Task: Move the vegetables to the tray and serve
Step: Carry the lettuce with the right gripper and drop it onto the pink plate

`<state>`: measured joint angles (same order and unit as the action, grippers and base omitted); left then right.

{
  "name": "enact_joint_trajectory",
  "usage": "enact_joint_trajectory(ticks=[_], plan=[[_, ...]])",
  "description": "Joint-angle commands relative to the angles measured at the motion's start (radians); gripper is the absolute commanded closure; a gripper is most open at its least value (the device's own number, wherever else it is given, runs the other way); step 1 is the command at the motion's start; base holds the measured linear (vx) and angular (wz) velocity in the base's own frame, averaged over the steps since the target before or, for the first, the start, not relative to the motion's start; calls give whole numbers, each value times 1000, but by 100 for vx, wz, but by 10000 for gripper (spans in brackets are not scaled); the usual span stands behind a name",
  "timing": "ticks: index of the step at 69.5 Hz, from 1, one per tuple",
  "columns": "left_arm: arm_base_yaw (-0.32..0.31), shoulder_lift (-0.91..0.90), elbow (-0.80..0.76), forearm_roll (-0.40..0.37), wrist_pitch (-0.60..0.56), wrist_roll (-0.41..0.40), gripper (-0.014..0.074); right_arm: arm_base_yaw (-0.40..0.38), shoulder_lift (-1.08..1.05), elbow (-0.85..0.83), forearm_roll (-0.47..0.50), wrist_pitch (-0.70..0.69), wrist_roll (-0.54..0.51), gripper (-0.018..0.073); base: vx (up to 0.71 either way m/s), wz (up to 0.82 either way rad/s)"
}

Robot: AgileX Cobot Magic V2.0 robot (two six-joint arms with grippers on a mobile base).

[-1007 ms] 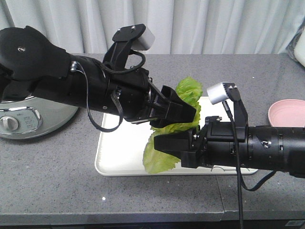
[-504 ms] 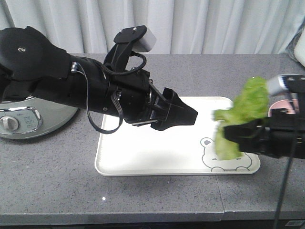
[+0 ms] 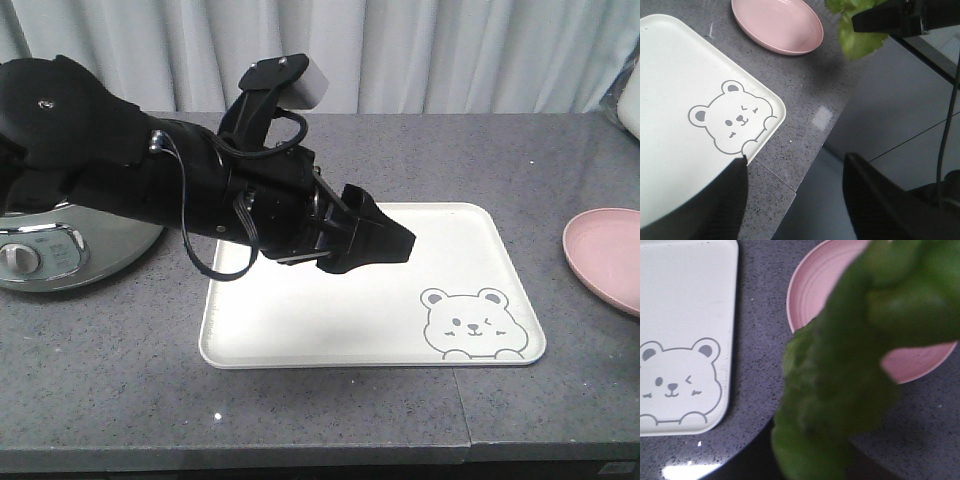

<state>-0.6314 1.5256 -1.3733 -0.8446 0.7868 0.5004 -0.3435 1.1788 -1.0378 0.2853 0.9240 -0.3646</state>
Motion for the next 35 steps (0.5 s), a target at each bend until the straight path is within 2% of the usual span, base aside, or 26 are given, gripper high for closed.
enact_joint_trajectory(ticks=[1, 10, 35], plan=[[-4, -39, -23, -52, -25, 0, 179, -7, 36, -97, -53, -6, 51, 564, 0, 0], [-4, -39, -23, -52, -25, 0, 179, -7, 132, -182, -109, 12, 83, 564, 0, 0], [-4, -39, -23, -52, -25, 0, 179, -7, 414, -385, -242, 16, 83, 559, 0, 0]])
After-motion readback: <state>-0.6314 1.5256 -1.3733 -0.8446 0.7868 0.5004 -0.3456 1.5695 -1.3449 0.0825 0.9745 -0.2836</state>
